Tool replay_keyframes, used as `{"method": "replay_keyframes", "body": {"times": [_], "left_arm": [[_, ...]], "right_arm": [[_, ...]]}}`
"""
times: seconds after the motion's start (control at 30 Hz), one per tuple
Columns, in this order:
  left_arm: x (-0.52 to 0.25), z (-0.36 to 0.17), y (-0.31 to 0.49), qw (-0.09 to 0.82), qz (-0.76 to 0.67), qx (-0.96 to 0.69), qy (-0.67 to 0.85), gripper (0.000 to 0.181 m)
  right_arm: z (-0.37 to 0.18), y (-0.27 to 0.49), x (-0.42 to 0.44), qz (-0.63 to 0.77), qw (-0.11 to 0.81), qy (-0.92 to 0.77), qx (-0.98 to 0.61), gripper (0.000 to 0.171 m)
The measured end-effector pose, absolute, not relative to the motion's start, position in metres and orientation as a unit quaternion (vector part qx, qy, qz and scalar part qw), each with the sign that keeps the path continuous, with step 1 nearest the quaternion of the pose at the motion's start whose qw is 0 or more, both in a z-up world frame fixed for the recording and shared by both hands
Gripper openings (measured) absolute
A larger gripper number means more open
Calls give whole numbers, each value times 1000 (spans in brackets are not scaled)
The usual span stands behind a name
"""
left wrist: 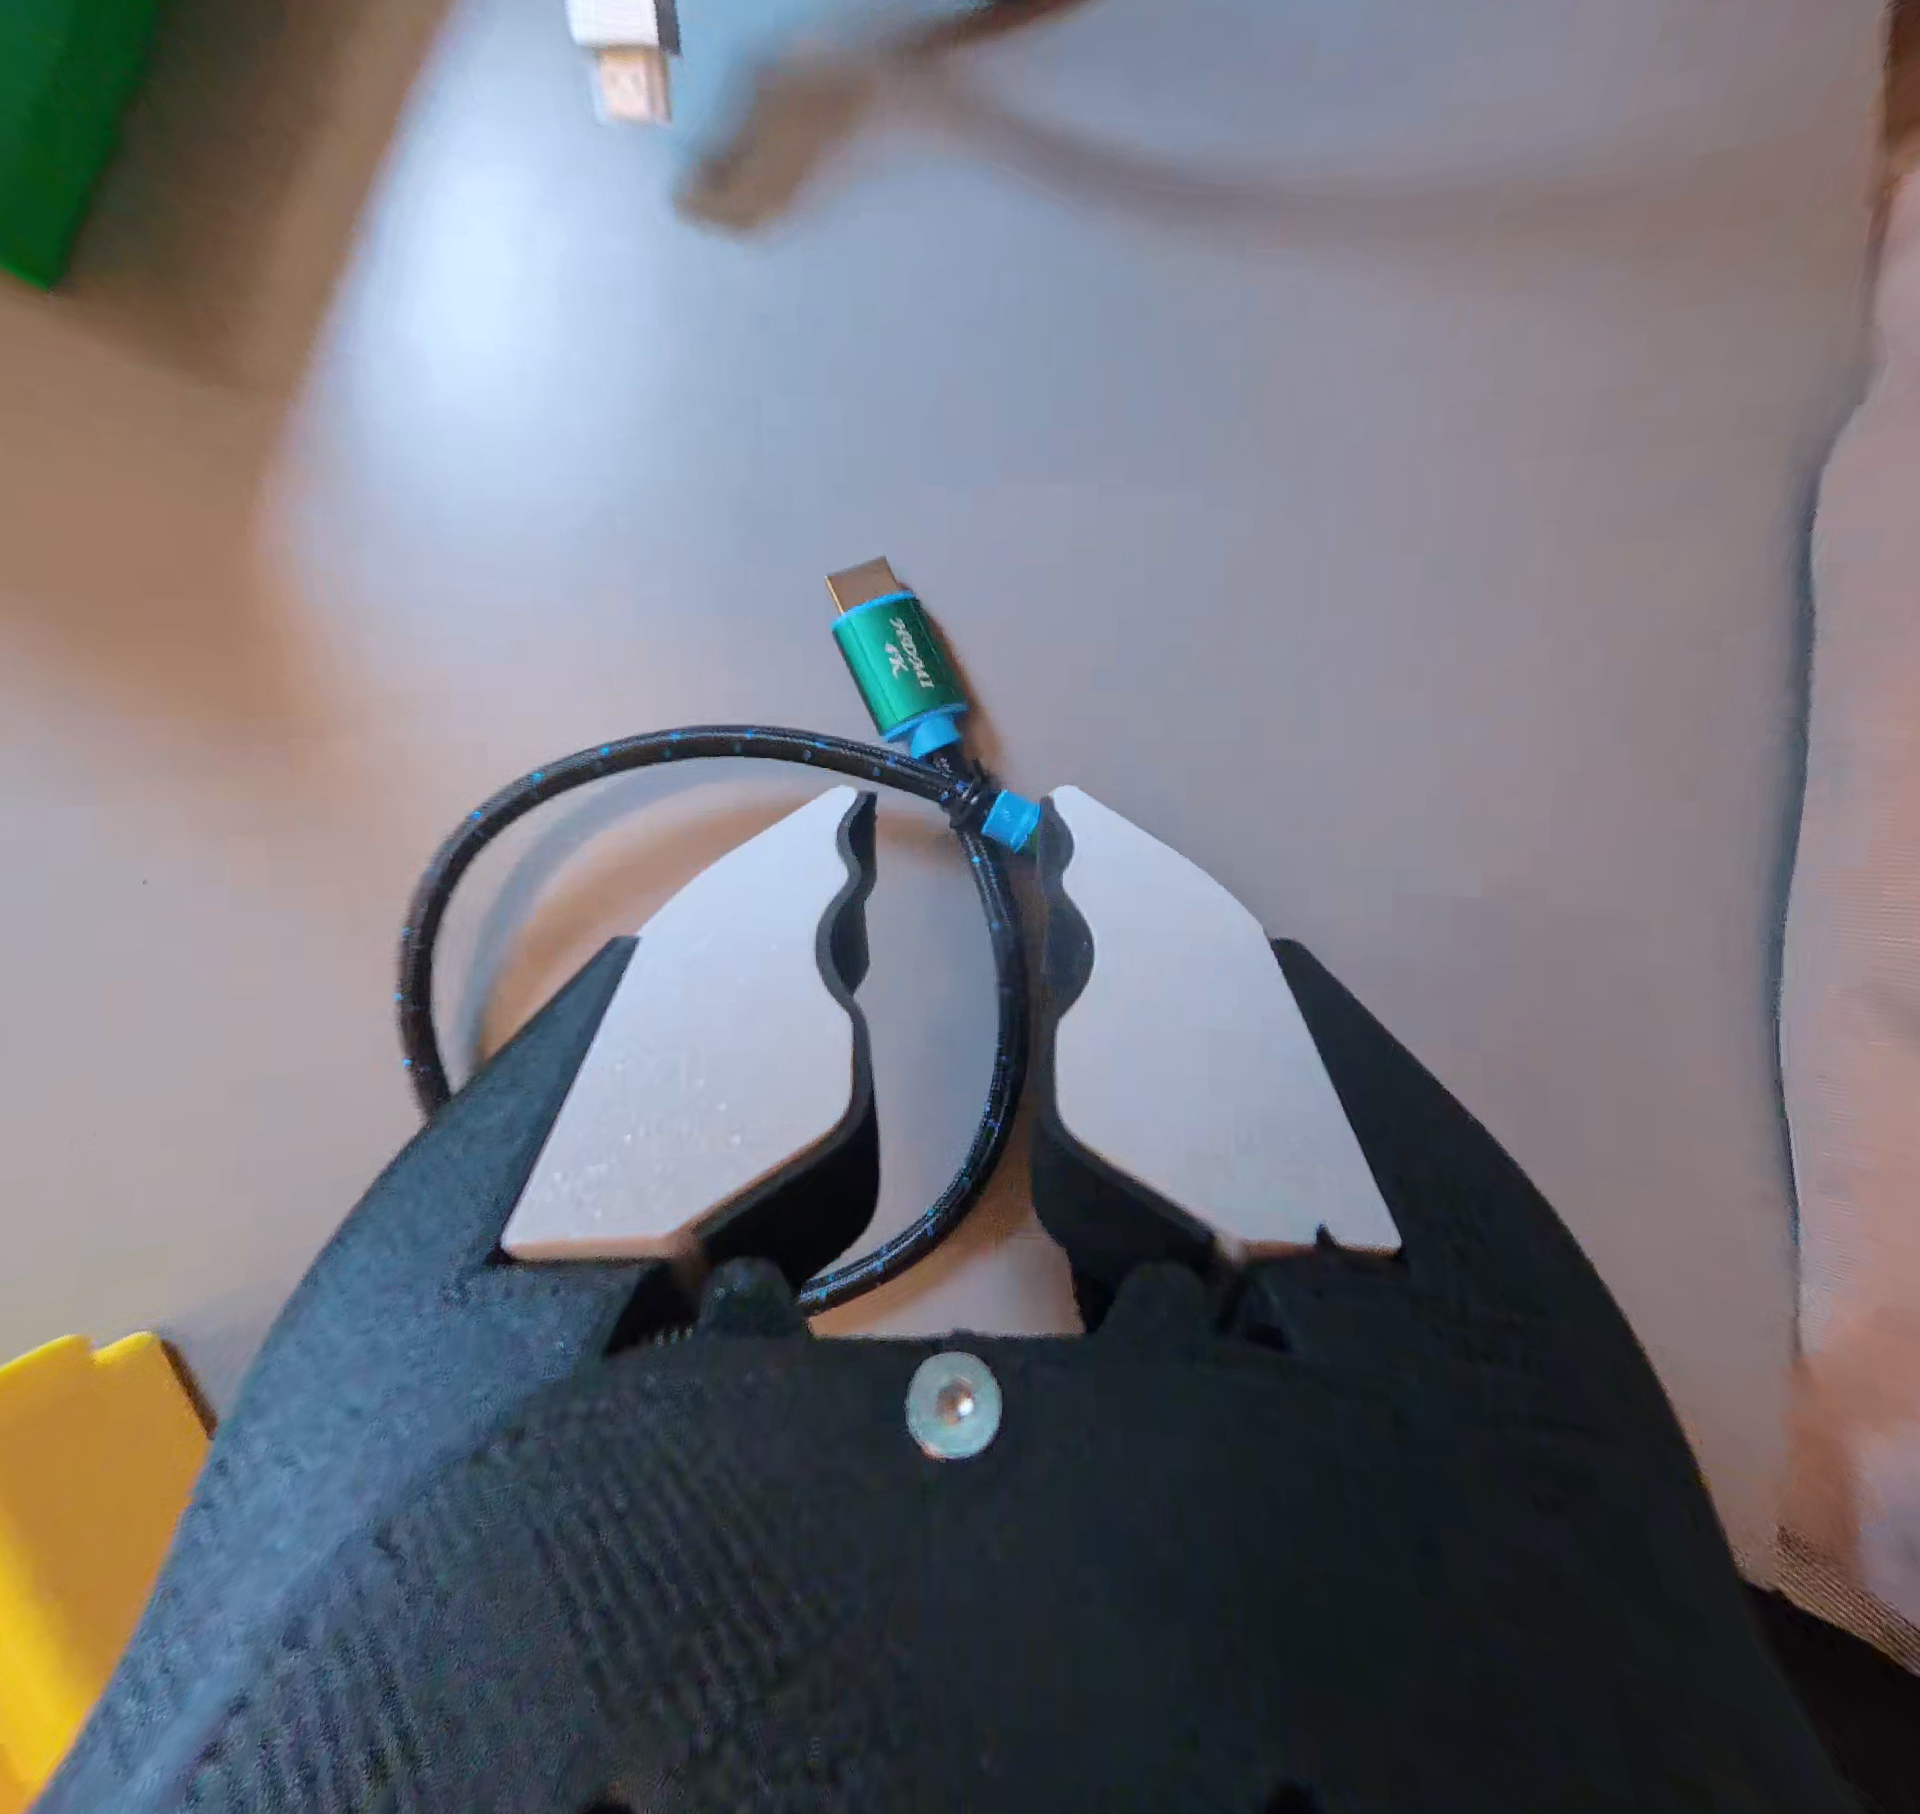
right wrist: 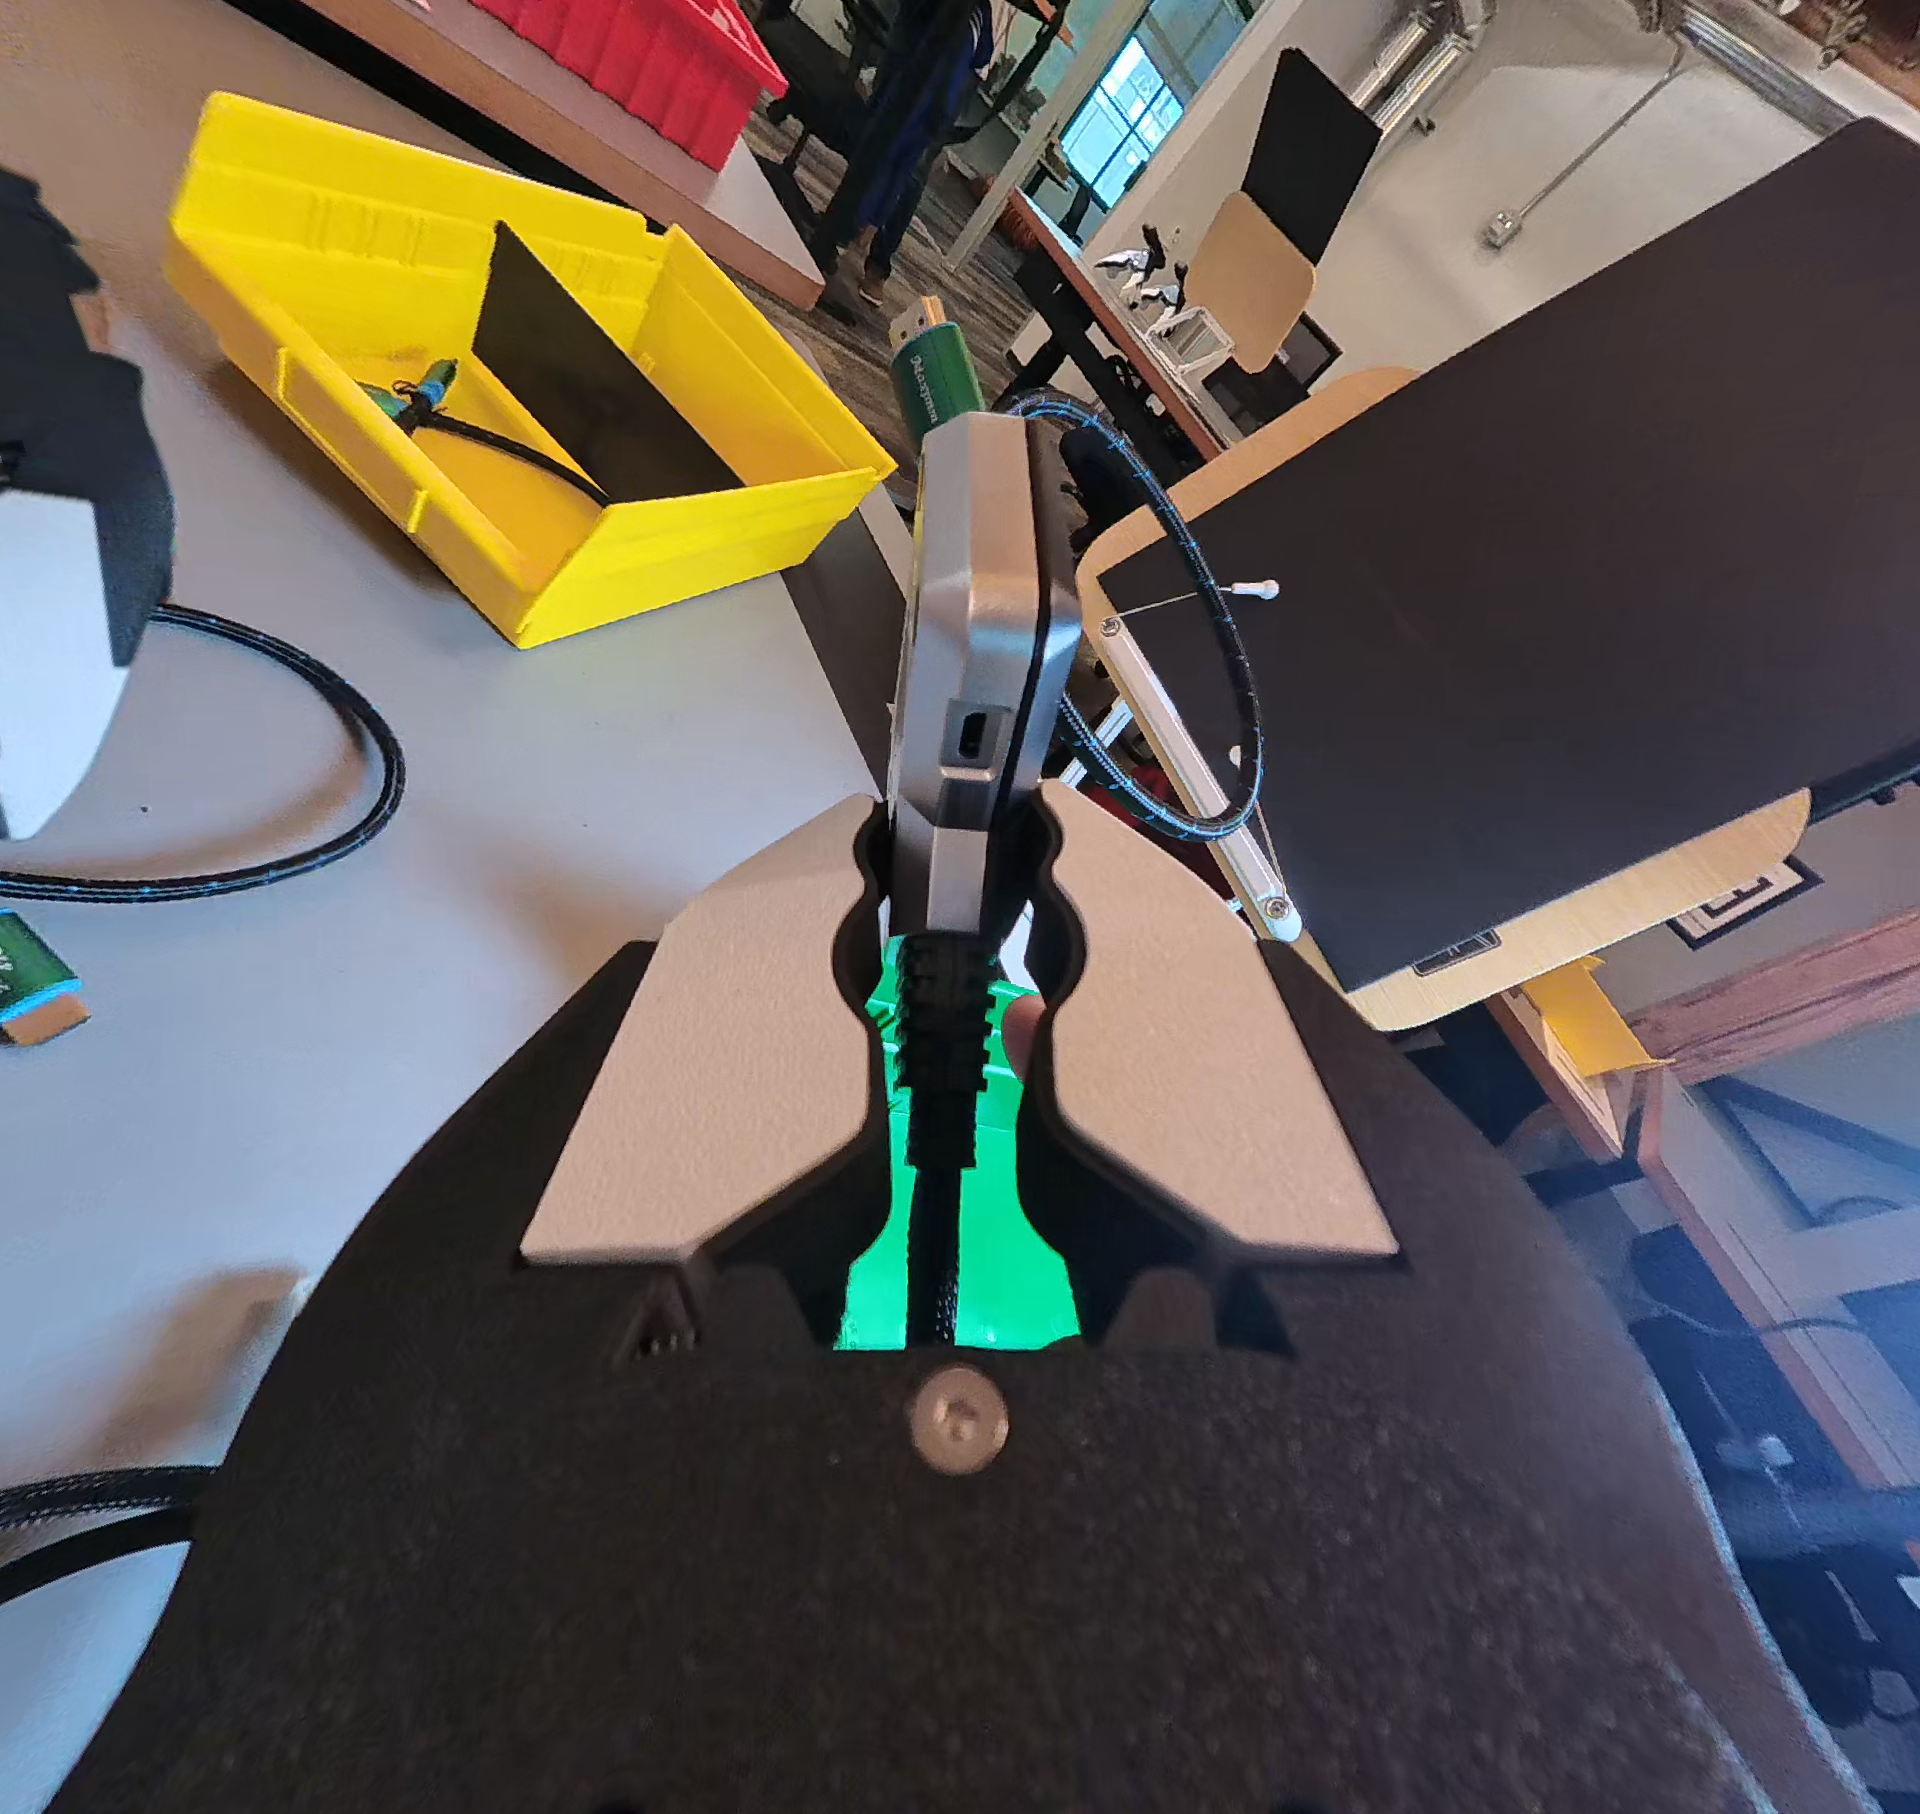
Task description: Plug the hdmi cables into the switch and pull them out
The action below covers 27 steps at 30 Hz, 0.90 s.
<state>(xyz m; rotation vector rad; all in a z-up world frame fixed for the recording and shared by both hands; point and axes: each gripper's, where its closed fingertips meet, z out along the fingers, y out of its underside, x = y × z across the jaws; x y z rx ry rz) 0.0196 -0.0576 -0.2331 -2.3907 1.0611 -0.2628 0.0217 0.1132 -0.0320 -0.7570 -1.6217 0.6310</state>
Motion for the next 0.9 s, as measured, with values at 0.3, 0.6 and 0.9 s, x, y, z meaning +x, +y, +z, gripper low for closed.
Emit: {"method": "replay_keyframes", "body": {"times": [0.3,0.6,0.9], "left_arm": [[22,-258,-42,220,-106,-910,334,45],[22,-258,4,316,-70,-887,329,20],[-64,-153,6,405,-26,-879,252,14]], "right_arm": [[-27,121,28,265,591,-687,-329,24],[-25,117,28,255,595,-691,-321,24],[-38,124,23,179,611,-713,-293,23]]}}
